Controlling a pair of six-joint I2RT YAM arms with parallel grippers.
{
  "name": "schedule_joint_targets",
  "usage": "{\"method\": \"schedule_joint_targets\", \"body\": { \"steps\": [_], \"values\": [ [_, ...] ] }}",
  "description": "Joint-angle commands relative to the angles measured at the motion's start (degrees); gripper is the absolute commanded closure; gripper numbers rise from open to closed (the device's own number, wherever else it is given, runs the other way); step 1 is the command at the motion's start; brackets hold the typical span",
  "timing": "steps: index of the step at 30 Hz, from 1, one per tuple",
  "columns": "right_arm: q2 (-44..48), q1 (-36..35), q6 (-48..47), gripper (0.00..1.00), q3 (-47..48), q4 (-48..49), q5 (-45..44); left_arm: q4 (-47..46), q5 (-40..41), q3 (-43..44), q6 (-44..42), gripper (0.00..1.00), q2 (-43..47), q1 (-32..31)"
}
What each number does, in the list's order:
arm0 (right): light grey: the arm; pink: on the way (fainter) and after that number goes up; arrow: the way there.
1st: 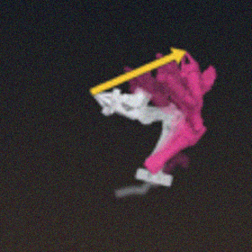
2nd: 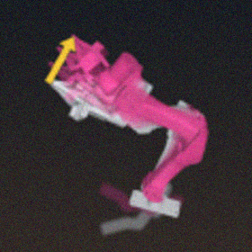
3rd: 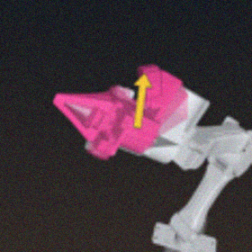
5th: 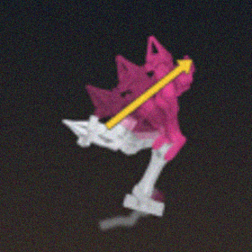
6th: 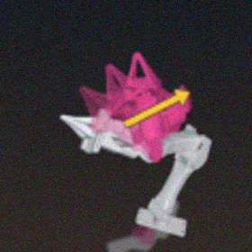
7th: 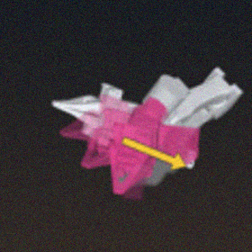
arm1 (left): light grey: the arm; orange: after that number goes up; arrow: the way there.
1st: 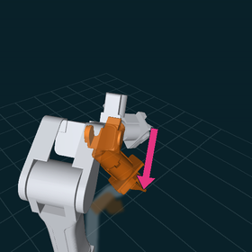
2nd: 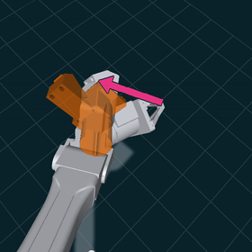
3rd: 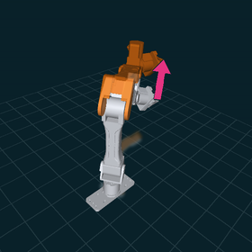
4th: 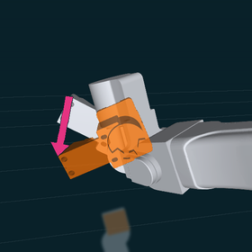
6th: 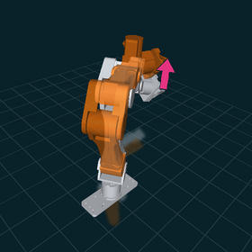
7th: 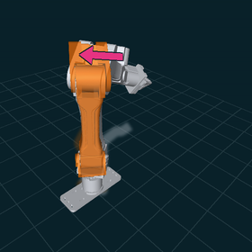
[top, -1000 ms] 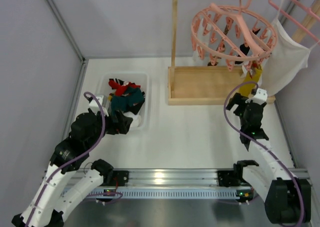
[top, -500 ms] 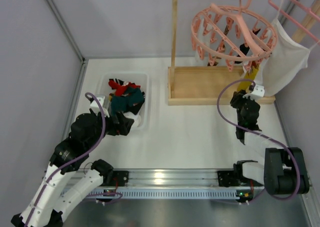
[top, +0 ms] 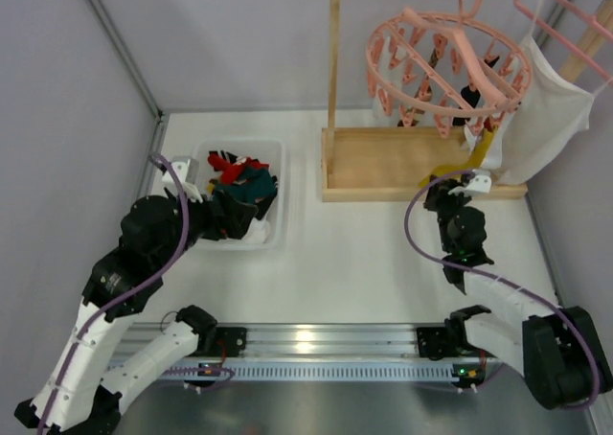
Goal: Remove the socks clipped to the hanger
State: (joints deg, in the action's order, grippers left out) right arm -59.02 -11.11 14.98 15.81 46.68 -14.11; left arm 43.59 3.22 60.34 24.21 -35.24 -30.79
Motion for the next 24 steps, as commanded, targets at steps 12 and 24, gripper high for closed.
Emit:
{"method": "schedule_joint_targets", "body": {
  "steps": [12,24],
  "values": [
    [-5.1,-32.0,-0.3,1.0,6.0,-2.9,-20.2,-4.0,15.0,41.0,0.7,0.02,-33.8,-18.8],
    [-13.0,-45.8,-1.4,1.0,16.5,-4.7,-29.0,-4.0,27.5,70.7,-11.7,0.02,-60.7,-33.4]
  ]
}}
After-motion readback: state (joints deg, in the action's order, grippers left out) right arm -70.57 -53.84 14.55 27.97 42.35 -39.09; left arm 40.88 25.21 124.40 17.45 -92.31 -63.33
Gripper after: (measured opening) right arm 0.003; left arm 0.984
